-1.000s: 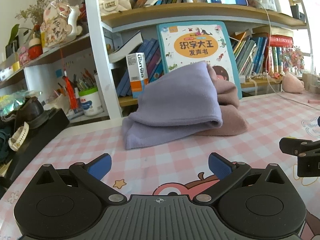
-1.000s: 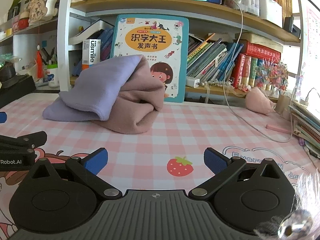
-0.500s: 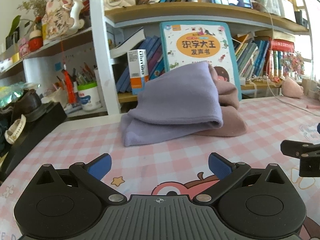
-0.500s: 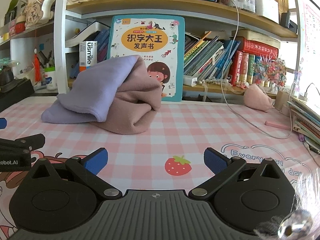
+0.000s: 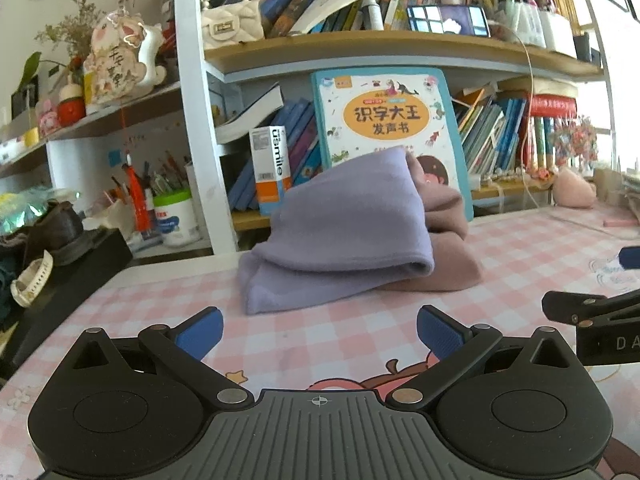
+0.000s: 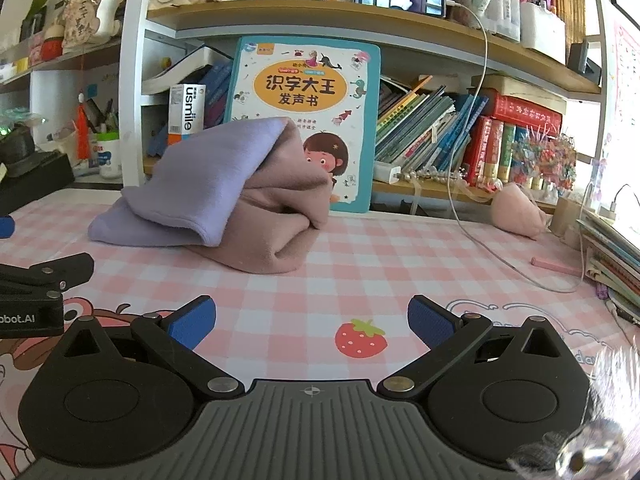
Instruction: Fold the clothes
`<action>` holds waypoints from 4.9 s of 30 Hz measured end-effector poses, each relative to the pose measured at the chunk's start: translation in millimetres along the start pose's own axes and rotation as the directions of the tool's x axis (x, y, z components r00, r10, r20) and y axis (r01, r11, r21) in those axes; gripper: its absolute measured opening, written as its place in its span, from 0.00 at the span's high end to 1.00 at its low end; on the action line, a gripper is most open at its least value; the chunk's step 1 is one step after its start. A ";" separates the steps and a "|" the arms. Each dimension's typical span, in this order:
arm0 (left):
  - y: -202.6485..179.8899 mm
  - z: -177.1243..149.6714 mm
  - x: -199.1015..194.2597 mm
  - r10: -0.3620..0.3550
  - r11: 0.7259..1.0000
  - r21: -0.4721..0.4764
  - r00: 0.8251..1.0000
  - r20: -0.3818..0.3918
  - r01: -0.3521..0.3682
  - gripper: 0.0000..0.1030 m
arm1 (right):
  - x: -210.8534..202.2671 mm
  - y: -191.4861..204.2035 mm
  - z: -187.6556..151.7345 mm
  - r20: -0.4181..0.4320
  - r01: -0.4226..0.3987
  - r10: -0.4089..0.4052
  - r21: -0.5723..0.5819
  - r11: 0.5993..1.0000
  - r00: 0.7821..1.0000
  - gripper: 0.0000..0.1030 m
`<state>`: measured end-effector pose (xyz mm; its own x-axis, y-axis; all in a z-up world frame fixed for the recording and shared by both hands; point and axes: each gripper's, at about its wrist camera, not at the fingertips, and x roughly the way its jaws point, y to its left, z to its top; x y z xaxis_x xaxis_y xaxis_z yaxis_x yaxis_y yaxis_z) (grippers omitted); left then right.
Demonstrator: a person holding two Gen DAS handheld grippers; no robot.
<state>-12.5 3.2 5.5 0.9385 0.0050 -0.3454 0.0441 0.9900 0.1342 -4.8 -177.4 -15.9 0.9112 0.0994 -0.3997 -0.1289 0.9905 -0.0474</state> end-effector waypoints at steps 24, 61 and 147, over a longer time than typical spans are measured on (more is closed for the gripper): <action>-9.9 -0.7 10.8 0.033 0.998 0.058 0.997 -0.072 -0.029 0.00 | 1.5 3.2 -0.7 -0.006 -0.012 0.012 -0.022 1.000 1.000 0.00; -3.0 0.0 3.2 -0.023 1.000 0.021 1.000 -0.014 0.024 0.00 | 163.5 56.4 80.1 -0.171 -0.192 0.158 -0.207 0.959 0.973 0.77; 62.9 -22.3 28.9 -0.474 0.770 -0.547 0.868 -0.147 0.329 0.21 | 9.3 31.5 15.5 -0.214 -0.349 0.276 -0.611 0.711 0.937 0.42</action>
<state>9.8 68.7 -16.8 0.7434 -0.4446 -0.4998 0.1551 0.8414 -0.5177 5.6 -143.8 -6.9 0.7346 0.3467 -0.5833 -0.6486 0.6113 -0.4535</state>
